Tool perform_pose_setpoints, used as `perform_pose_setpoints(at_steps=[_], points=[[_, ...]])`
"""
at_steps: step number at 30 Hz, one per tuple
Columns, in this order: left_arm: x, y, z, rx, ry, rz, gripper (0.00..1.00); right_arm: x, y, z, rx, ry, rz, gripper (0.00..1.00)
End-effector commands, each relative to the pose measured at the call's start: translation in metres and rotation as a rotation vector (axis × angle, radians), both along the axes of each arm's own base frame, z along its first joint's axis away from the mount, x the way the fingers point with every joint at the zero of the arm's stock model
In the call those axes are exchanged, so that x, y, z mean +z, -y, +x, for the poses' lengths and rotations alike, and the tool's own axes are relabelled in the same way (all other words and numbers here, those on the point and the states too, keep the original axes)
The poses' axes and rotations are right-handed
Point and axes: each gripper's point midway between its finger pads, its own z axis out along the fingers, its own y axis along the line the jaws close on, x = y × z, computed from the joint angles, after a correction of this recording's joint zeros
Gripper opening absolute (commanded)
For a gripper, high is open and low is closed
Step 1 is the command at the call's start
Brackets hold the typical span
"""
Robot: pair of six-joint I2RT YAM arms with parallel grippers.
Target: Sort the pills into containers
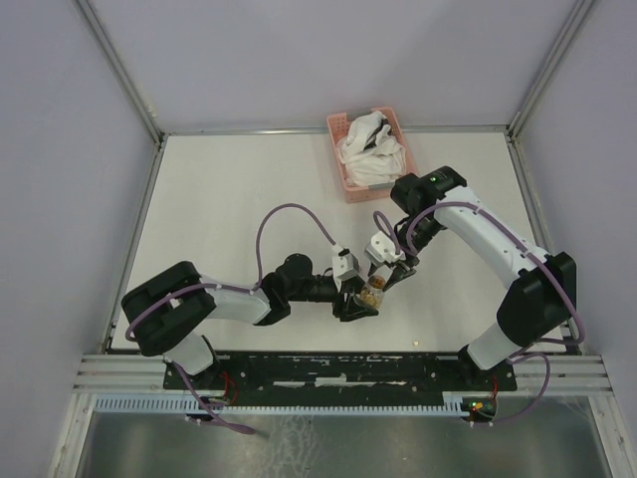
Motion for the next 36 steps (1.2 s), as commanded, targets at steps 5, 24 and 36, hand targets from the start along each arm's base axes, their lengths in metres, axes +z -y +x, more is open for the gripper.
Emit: perform_pose_setpoints(at_steps=[5, 24, 36], points=[[0.05, 0.006, -0.001, -0.009, 0.086, -0.13, 0.09, 0.012, 0.012, -0.029, -0.018, -0.154, -0.072, 0.39], [0.065, -0.018, 0.067, 0.424, 0.151, -0.165, 0.08, -0.024, -0.013, 0.039, -0.822, -0.299, -0.204, 0.17], [0.051, -0.011, 0.084, 0.495, 0.134, -0.116, 0.08, -0.043, -0.037, 0.056, -1.193, -0.505, -0.307, 0.18]])
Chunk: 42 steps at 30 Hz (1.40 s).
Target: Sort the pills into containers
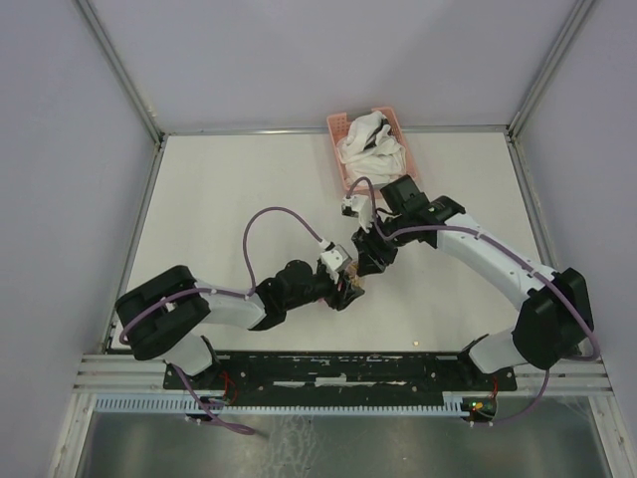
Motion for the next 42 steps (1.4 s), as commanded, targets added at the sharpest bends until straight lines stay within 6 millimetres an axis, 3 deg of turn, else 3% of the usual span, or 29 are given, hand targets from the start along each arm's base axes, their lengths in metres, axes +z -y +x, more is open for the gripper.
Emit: perform_pose_setpoints(at_steps=[1, 5, 9, 13, 17, 20, 23, 26, 30, 35, 42], points=[[0.085, 0.021, 0.023, 0.04, 0.186, -0.228, 0.08, -0.004, -0.013, 0.005, -0.187, -0.121, 0.009, 0.2], [0.079, 0.017, 0.021, 0.04, 0.179, -0.214, 0.08, 0.014, -0.017, 0.003, -0.166, -0.112, 0.049, 0.36], [0.073, 0.013, 0.015, 0.019, 0.171, -0.195, 0.08, 0.052, -0.012, 0.006, -0.115, -0.032, 0.109, 0.55], [0.073, 0.008, 0.007, -0.012, 0.167, -0.196, 0.08, 0.088, 0.005, 0.007, -0.032, 0.014, 0.176, 0.64], [0.079, 0.007, -0.006, -0.085, 0.16, -0.223, 0.08, 0.104, 0.014, -0.011, 0.106, 0.051, 0.218, 0.71], [0.092, 0.008, -0.025, -0.213, 0.146, -0.296, 0.08, 0.115, 0.018, -0.033, 0.313, 0.138, 0.261, 0.78], [0.107, 0.005, -0.052, -0.402, 0.112, -0.374, 0.08, 0.125, 0.028, -0.062, 0.588, 0.274, 0.321, 0.99], [0.118, 0.001, -0.074, -0.548, 0.093, -0.407, 0.08, 0.133, 0.037, -0.086, 0.794, 0.372, 0.374, 1.0], [0.124, -0.002, -0.087, -0.633, 0.088, -0.398, 0.09, 0.129, 0.035, -0.086, 0.849, 0.385, 0.351, 1.0], [0.122, 0.001, -0.085, -0.646, 0.074, -0.355, 0.09, 0.126, 0.018, -0.089, 0.831, 0.251, 0.372, 0.97], [0.122, 0.004, -0.081, -0.635, 0.073, -0.35, 0.09, 0.114, 0.002, -0.094, 0.819, 0.101, 0.395, 0.79]])
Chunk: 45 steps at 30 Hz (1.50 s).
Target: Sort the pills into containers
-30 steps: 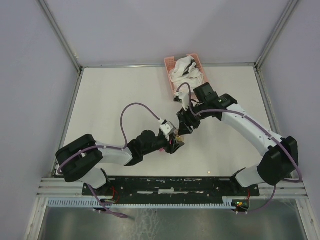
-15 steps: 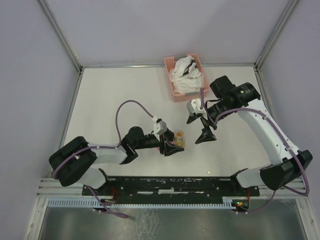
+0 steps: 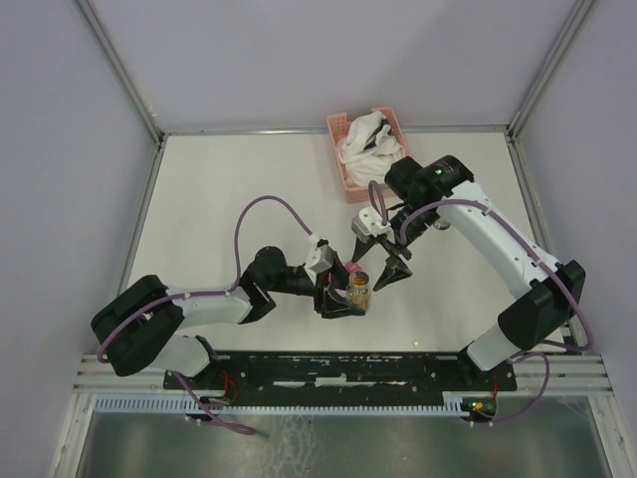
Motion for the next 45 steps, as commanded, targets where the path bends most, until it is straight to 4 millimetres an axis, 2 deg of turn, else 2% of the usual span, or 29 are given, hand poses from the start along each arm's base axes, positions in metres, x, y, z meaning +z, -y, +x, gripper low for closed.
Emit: perform_pose_setpoints(at_steps=[1, 8, 13, 18, 25, 28, 32, 34, 35, 38, 39, 45], points=[[0.022, 0.003, 0.002, -0.016, 0.044, -0.05, 0.09, 0.011, 0.002, -0.032, 0.013, -0.188, -0.034, 0.79], [0.02, 0.004, 0.007, 0.013, 0.048, -0.043, 0.09, 0.0, -0.005, -0.034, -0.01, -0.229, -0.079, 0.76], [0.019, 0.003, 0.009, 0.034, 0.05, -0.037, 0.09, -0.006, -0.01, -0.034, -0.025, -0.243, -0.112, 0.68], [0.02, 0.0, 0.016, 0.09, 0.057, -0.039, 0.09, -0.011, -0.015, -0.025, -0.076, -0.233, -0.134, 0.55], [0.011, -0.008, 0.047, 0.304, 0.043, -0.017, 0.07, -0.032, -0.022, 0.018, -0.37, -0.17, -0.208, 0.36], [0.006, -0.012, 0.065, 0.413, 0.031, 0.0, 0.07, -0.039, -0.024, 0.027, -0.44, -0.181, -0.226, 0.24], [0.0, -0.018, 0.086, 0.547, 0.044, 0.033, 0.07, -0.05, -0.025, 0.034, -0.506, -0.213, -0.27, 0.17], [-0.002, -0.018, 0.09, 0.569, 0.051, 0.044, 0.07, -0.056, -0.027, 0.038, -0.527, -0.223, -0.278, 0.18], [-0.003, -0.017, 0.089, 0.565, 0.05, 0.047, 0.07, -0.058, -0.028, 0.038, -0.532, -0.233, -0.281, 0.25], [-0.008, -0.012, 0.086, 0.527, 0.049, 0.059, 0.07, -0.058, -0.032, 0.034, -0.518, -0.276, -0.275, 0.54], [-0.011, -0.011, 0.084, 0.514, 0.047, 0.064, 0.07, -0.057, -0.033, 0.033, -0.512, -0.285, -0.268, 0.58], [-0.015, -0.011, 0.079, 0.491, 0.034, 0.062, 0.07, -0.053, -0.038, 0.037, -0.528, -0.286, -0.241, 0.61]])
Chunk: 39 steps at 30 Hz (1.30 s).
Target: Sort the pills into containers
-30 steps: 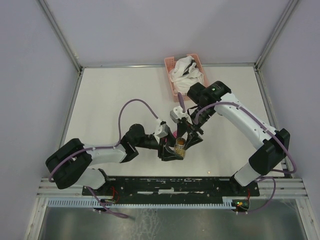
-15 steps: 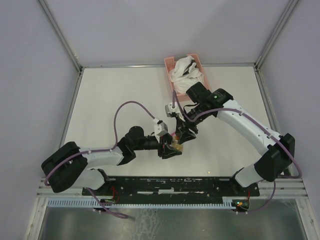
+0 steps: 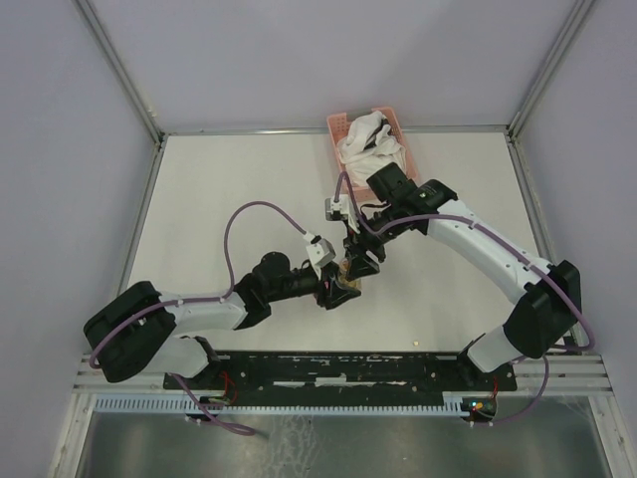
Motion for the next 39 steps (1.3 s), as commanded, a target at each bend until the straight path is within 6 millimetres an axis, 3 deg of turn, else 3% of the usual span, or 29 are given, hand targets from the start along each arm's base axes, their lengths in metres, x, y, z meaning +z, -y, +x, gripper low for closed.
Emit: perform_pose_setpoints(at_steps=[1, 5, 10, 17, 20, 24, 28, 33, 39], points=[[0.034, 0.004, 0.016, 0.046, 0.109, -0.09, 0.07, 0.001, -0.005, 0.0, -0.035, -0.038, 0.006, 0.61], [0.037, 0.005, 0.015, 0.038, 0.111, -0.097, 0.07, -0.003, -0.007, 0.002, -0.046, -0.046, 0.008, 0.54], [0.038, 0.005, 0.014, 0.031, 0.105, -0.103, 0.12, -0.006, -0.007, 0.005, -0.06, -0.033, 0.002, 0.32], [0.035, -0.003, 0.016, 0.086, 0.079, -0.129, 0.71, 0.008, 0.001, 0.019, -0.104, 0.02, 0.06, 0.25], [0.031, -0.007, 0.017, 0.105, 0.074, -0.121, 0.83, 0.008, 0.007, 0.029, -0.132, 0.03, 0.076, 0.24], [0.025, -0.011, 0.018, 0.126, 0.071, -0.111, 0.9, 0.005, 0.018, 0.043, -0.174, 0.031, 0.088, 0.23], [0.021, -0.027, 0.026, 0.218, 0.079, -0.101, 0.93, 0.002, 0.04, 0.075, -0.269, 0.101, 0.091, 0.2], [0.012, -0.06, 0.041, 0.402, 0.065, -0.075, 1.0, -0.024, 0.071, 0.139, -0.416, 0.435, 0.008, 0.19], [-0.002, -0.077, 0.049, 0.506, 0.001, -0.053, 0.99, -0.032, 0.067, 0.196, -0.506, 0.558, 0.009, 0.23]])
